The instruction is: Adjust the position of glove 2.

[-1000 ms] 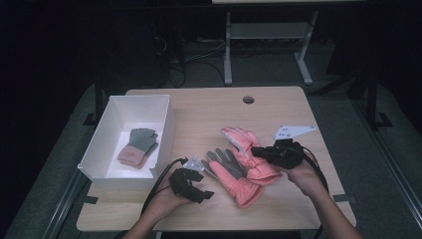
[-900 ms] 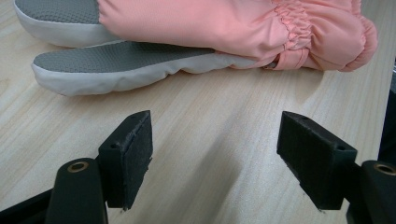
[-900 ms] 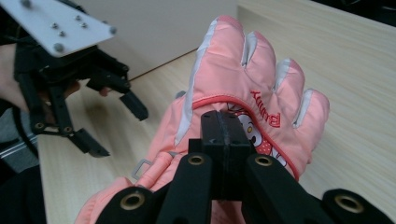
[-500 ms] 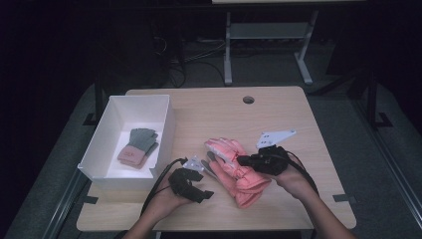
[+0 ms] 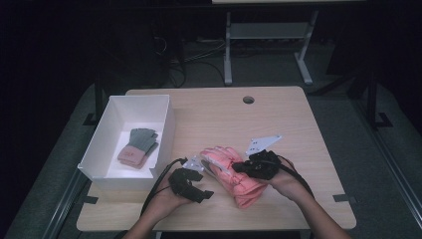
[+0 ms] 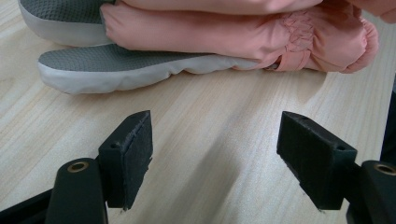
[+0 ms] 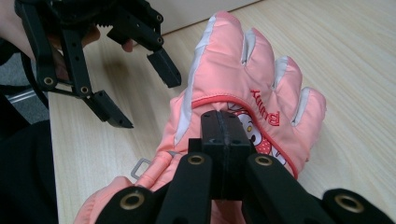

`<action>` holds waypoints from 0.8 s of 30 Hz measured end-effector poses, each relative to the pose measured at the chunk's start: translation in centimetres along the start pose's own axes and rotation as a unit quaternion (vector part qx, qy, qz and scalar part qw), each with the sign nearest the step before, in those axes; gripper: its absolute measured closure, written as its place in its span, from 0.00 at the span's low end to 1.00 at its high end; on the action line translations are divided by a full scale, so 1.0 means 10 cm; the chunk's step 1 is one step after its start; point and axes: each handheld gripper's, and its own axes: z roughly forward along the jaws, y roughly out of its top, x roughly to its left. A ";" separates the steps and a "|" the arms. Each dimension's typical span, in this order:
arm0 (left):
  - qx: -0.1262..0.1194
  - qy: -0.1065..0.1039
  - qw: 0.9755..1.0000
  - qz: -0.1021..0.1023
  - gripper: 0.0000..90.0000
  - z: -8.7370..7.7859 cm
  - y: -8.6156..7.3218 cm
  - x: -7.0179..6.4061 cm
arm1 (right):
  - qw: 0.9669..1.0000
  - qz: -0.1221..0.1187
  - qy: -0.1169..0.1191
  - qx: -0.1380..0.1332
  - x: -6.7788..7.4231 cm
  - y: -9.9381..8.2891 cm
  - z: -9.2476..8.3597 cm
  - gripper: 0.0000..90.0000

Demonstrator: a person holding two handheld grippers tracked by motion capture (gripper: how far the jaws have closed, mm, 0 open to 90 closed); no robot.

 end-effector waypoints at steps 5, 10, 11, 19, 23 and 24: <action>0.001 0.000 1.000 0.000 0.29 0.00 0.00 0.00 | 1.000 -0.005 0.000 0.015 0.01 -0.03 0.06 1.00; -0.007 -0.001 1.000 -0.010 0.35 -0.01 0.00 -0.01 | 1.000 0.006 0.003 0.006 0.01 -0.04 0.06 0.85; -0.009 -0.001 1.000 -0.011 0.37 -0.01 0.00 -0.01 | 1.000 0.008 0.002 0.002 0.00 -0.04 0.05 0.81; -0.026 -0.009 0.999 -0.022 0.83 -0.06 0.03 -0.03 | 0.999 0.021 -0.018 -0.033 -0.10 -0.08 -0.14 0.94; -0.027 -0.015 0.999 -0.019 1.00 -0.06 0.07 -0.08 | 0.998 0.028 -0.030 -0.040 -0.16 -0.13 -0.25 1.00; -0.025 -0.015 0.999 -0.016 1.00 -0.05 0.08 -0.09 | 0.998 0.032 -0.035 -0.040 -0.18 -0.15 -0.27 1.00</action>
